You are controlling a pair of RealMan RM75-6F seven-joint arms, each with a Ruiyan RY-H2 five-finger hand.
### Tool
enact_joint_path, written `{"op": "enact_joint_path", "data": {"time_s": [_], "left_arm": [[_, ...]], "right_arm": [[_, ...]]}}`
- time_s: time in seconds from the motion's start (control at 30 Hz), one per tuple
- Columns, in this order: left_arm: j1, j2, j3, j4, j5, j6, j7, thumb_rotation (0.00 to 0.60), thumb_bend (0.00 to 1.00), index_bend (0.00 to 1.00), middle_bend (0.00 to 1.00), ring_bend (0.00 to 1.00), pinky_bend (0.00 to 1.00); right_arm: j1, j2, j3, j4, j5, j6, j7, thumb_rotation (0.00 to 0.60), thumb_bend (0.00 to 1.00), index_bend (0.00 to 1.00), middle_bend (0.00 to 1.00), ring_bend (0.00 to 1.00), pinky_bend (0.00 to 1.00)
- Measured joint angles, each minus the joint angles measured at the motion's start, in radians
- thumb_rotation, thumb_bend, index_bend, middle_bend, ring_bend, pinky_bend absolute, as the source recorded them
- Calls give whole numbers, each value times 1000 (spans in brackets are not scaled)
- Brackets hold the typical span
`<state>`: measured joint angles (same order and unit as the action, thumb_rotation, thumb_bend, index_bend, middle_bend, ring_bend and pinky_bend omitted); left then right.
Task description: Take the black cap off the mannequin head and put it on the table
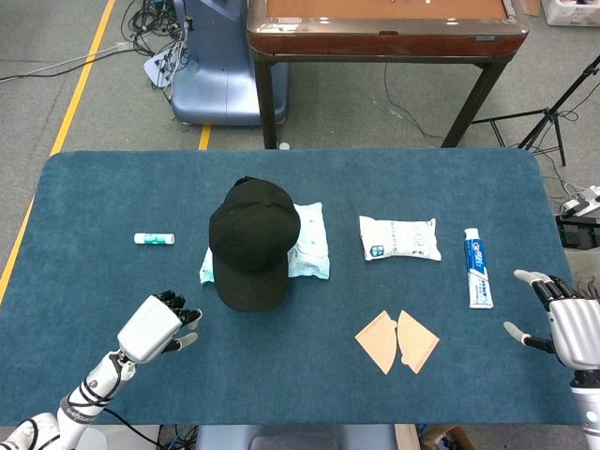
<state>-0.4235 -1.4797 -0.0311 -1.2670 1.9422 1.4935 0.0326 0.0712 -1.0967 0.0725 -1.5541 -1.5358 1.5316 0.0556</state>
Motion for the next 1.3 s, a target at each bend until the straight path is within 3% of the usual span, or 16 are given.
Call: {"op": "enact_joint_path", "data": {"time_s": [0.5, 1.3], "left_arm": [[-51, -113, -43, 87, -52, 29, 35, 600, 9, 672, 941, 675, 680], [-110, -241, -45, 251, -77, 115, -6, 600, 8, 674, 945, 682, 686]], "right_arm": [[-1, 7, 2, 3, 4, -2, 18, 600, 138, 259, 315, 283, 524], [0, 7, 2, 4, 4, -8, 18, 600, 138, 258, 315, 283, 524]]}}
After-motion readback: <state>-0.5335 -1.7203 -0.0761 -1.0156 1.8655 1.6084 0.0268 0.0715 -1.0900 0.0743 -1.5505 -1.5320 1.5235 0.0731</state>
